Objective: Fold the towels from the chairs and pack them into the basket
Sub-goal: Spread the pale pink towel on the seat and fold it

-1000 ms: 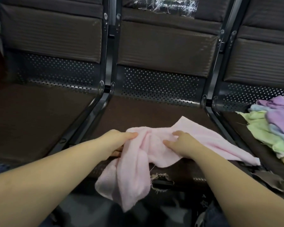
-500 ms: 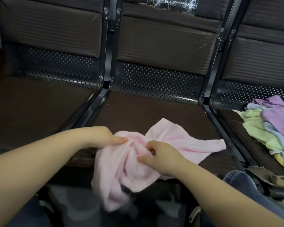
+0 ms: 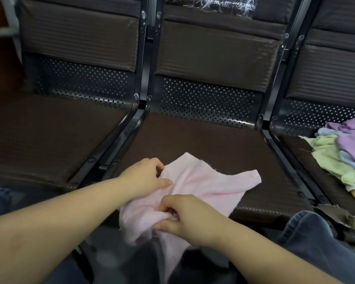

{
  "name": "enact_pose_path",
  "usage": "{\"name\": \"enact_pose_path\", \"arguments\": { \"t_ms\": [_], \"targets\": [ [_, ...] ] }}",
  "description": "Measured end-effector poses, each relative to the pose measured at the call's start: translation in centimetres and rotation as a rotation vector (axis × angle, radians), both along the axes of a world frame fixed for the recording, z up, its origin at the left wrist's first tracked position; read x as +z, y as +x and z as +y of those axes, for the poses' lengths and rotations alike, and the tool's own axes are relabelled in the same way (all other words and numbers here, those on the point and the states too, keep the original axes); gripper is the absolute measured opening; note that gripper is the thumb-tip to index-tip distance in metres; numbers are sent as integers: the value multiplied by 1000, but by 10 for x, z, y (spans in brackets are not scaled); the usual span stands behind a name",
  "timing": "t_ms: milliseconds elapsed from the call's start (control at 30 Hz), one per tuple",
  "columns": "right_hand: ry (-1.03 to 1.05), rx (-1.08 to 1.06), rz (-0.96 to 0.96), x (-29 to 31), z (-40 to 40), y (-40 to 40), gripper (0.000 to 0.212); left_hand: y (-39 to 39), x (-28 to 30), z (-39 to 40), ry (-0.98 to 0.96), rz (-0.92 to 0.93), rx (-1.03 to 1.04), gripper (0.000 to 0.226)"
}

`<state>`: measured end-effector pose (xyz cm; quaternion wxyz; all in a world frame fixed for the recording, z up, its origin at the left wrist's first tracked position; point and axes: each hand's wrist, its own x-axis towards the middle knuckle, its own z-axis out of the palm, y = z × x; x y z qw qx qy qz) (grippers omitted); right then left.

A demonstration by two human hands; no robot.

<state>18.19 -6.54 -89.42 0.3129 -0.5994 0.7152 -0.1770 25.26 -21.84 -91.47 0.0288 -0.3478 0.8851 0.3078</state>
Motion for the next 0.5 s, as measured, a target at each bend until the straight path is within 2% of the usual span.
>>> {"name": "enact_pose_path", "arguments": {
  "t_ms": [67,133,200,267,333,433,467,500],
  "targets": [
    [26,-7,7,1,1,-6,21,-2,-1,-2,-1,-19,-49,34],
    [53,-52,42,2,1,-19,19,-5,0,-5,18,-24,-72,21],
    [37,-189,45,-1,-3,-38,18,-7,1,-8,20,-42,-84,8],
    [-37,-381,94,-4,-8,-63,18,-8,4,-11,11,-82,-117,9],
    [-81,-559,138,-7,-12,-85,32,-9,8,-13,9,-136,-174,11],
    [35,-661,75,-11,-14,-103,66,-6,15,-16,82,-247,-235,11],
    [71,-644,46,-11,-15,-103,66,-4,17,-17,112,-306,-263,10],
    [98,-610,27,-12,-17,-102,57,-1,20,-18,138,-370,-292,9]
  ]
}}
